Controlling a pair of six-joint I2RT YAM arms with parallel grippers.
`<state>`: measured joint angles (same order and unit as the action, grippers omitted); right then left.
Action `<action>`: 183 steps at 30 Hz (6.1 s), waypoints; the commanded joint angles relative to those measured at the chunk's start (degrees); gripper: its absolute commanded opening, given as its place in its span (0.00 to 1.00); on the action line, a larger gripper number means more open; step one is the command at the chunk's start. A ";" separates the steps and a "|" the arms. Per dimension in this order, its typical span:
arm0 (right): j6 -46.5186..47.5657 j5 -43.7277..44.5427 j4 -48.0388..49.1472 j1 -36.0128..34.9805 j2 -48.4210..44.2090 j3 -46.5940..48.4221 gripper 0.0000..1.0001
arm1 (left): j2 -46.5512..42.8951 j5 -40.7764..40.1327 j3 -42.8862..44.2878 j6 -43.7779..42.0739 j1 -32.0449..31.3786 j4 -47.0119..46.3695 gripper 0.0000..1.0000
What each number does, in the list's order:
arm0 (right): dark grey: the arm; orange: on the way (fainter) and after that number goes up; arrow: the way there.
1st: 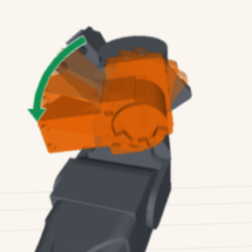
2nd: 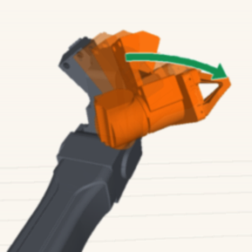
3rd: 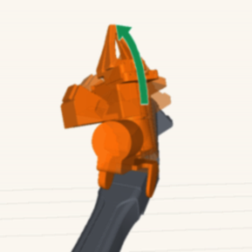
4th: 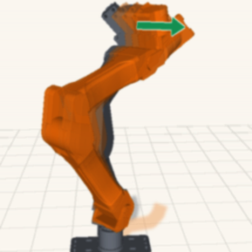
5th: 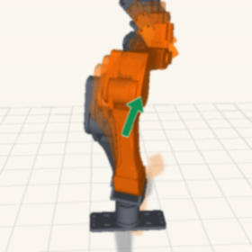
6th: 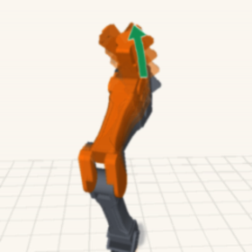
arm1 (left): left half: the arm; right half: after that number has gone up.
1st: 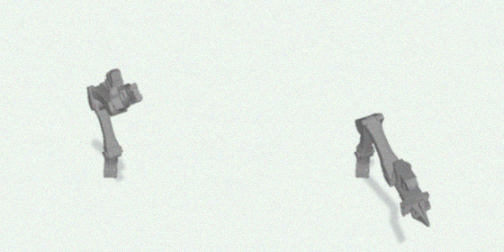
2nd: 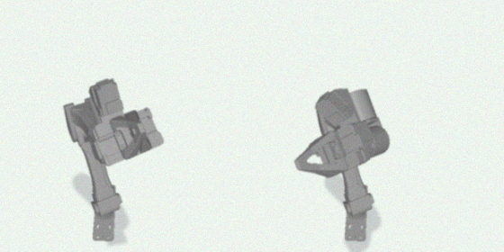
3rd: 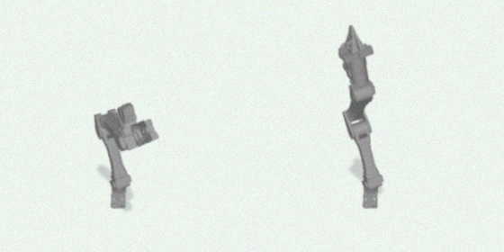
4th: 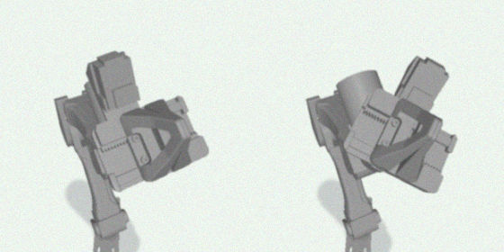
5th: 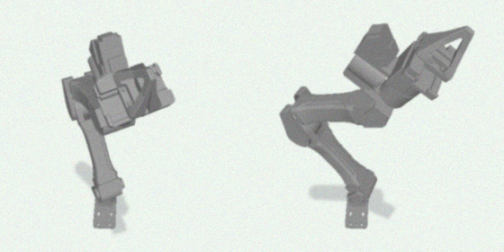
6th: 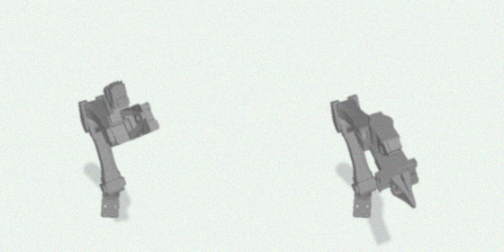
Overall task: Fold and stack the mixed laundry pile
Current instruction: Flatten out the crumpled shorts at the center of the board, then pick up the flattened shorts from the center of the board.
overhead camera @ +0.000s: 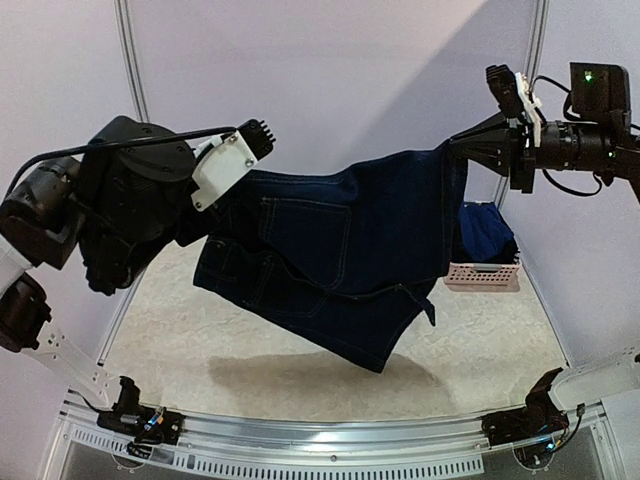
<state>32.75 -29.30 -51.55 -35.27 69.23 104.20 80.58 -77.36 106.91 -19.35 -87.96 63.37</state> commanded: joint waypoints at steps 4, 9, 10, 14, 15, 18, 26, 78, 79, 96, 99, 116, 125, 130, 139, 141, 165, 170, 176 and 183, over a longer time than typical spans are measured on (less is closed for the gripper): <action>-2.66 -9.84 -4.91 1.62 -0.68 3.97 0.00 | -2.87 -19.03 -16.49 -55.18 -5.91 -72.44 0.00; -3.29 -5.67 -2.46 1.74 -1.70 -1.30 0.00 | -7.53 -20.81 -21.98 -46.97 -2.41 -73.88 0.00; -3.61 -4.27 -1.48 1.70 -1.79 -2.61 0.00 | -8.67 -21.07 -23.47 -45.45 -1.54 -73.92 0.00; -5.06 -0.84 1.44 1.73 -1.84 -6.66 0.00 | -9.22 -24.07 -28.17 -54.47 2.38 -86.22 0.00; -5.40 -0.43 1.91 1.72 -1.62 -7.14 0.00 | -8.13 -25.10 -29.54 -65.33 3.23 -99.24 0.00; -6.52 -0.14 3.04 1.70 -0.96 -7.96 0.00 | -7.69 -25.08 -28.42 -65.80 4.86 -96.49 0.00; -9.20 -0.15 5.45 1.70 0.79 -8.40 0.00 | -5.00 -11.78 -18.88 -54.82 11.78 -77.36 0.00; -11.32 -18.23 -5.40 7.82 2.83 11.13 0.00 | 8.43 33.74 25.07 34.42 10.92 34.59 0.00; -10.98 -16.57 -5.11 7.76 3.43 10.88 0.00 | 7.50 35.16 21.70 33.71 13.74 32.20 0.00; -19.55 7.91 25.68 19.19 21.96 -9.72 0.09 | 29.61 56.39 15.24 22.16 48.71 5.95 0.16; -20.86 15.59 20.90 19.18 34.96 0.93 0.39 | 39.90 51.44 24.78 23.65 52.34 5.42 0.39; 5.66 0.03 4.98 15.86 16.94 -26.92 0.55 | 15.46 63.86 -22.54 3.58 44.95 -9.38 0.54; 16.01 10.07 10.37 5.31 16.86 -42.42 0.37 | 12.44 70.33 -32.31 -1.38 46.22 -13.39 0.38; 15.50 13.87 14.25 3.91 20.18 -44.07 0.47 | 11.09 71.70 -36.64 1.59 49.10 -17.37 0.44; 15.95 16.85 14.81 2.66 26.49 -43.24 0.52 | 9.96 70.36 -40.90 1.45 49.29 -21.56 0.50; 15.94 17.74 14.98 2.41 27.56 -43.27 0.53 | 10.15 70.17 -41.37 1.36 49.29 -22.09 0.52; 21.76 22.92 9.96 -1.99 3.57 -60.53 0.00 | 7.78 68.10 -49.60 -9.71 39.59 -28.41 0.47; 21.40 24.99 13.13 -2.00 4.27 -64.17 0.00 | 14.25 68.17 -47.89 -10.20 37.05 -27.45 0.46; 20.74 24.68 15.74 -1.96 5.75 -66.31 0.01 | 20.85 62.61 -45.56 -11.63 36.46 -28.81 0.44; 19.48 24.00 16.46 -2.00 6.31 -66.45 0.02 | 25.05 62.63 -43.19 -13.53 36.38 -28.57 0.41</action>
<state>53.12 -4.84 -35.94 -37.10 74.96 38.48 103.37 -14.00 61.95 -31.18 -51.05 35.46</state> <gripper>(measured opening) 0.020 0.429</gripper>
